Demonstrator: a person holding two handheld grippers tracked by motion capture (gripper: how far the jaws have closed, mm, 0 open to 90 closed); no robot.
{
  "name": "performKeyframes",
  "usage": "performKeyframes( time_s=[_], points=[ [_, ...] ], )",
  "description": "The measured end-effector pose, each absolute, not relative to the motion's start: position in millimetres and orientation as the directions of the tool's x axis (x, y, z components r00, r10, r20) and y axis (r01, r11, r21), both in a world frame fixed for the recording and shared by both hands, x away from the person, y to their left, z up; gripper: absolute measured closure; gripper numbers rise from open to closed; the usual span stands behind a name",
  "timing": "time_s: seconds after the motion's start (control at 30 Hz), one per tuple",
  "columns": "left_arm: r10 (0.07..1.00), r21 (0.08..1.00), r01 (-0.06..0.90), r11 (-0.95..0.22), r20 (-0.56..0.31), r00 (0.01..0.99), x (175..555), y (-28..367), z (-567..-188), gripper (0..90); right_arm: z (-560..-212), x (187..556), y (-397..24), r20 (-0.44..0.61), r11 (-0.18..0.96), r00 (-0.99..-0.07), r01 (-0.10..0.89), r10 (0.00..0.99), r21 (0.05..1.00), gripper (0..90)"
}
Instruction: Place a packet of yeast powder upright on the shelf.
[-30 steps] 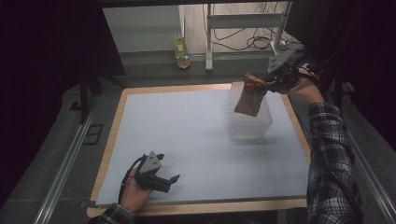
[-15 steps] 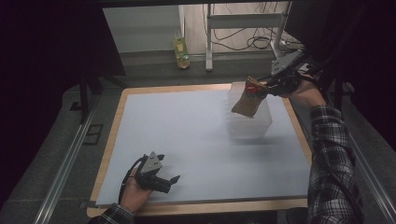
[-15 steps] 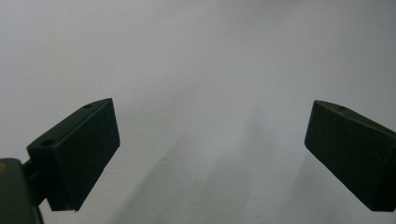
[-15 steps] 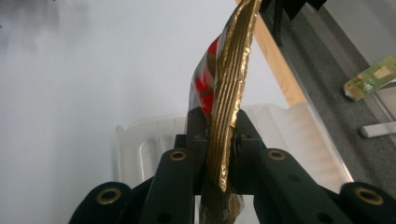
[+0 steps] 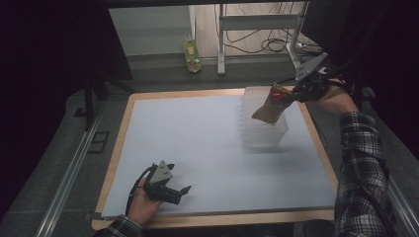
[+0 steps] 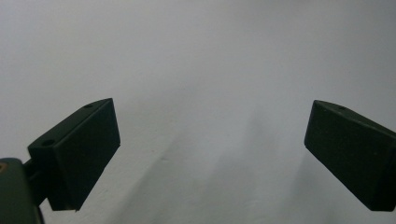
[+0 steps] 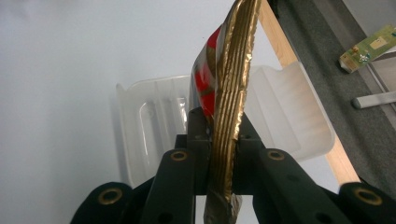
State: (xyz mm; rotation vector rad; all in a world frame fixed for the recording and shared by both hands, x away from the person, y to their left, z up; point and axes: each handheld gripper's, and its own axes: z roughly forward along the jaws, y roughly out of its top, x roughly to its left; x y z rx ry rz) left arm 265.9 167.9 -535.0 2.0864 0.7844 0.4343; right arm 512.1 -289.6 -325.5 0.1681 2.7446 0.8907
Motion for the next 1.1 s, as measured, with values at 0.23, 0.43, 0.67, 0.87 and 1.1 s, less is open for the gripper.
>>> performKeyframes(
  time_s=[0.23, 0.43, 0.67, 0.87, 1.1],
  points=[
    [0.671, 0.814, 0.376, -0.443, 0.022, 0.741, 265, 168, -535, 3.6, -335, 521, -269, -0.211, 0.836, -0.962, 0.033, 0.176, 0.548, 80.8],
    [0.672, 0.815, 0.375, -0.442, 0.024, 0.740, 265, 168, -535, 3.7, -351, 528, -257, -0.200, 0.851, -0.964, 0.044, 0.173, 0.524, 80.6],
    [0.672, 0.812, 0.375, -0.446, 0.027, 0.740, 265, 168, -535, 3.7, -362, 534, -257, -0.185, 0.838, -0.962, 0.072, 0.202, 0.540, 79.5],
    [0.672, 0.812, 0.377, -0.446, 0.027, 0.740, 265, 168, -535, 3.7, -370, 536, -258, -0.157, 0.814, -0.959, 0.107, 0.236, 0.570, 78.2],
    [0.673, 0.810, 0.375, -0.450, 0.031, 0.739, 265, 168, -535, 3.7, -378, 535, -257, -0.135, 0.794, -0.960, 0.119, 0.246, 0.596, 72.6]
  ],
)
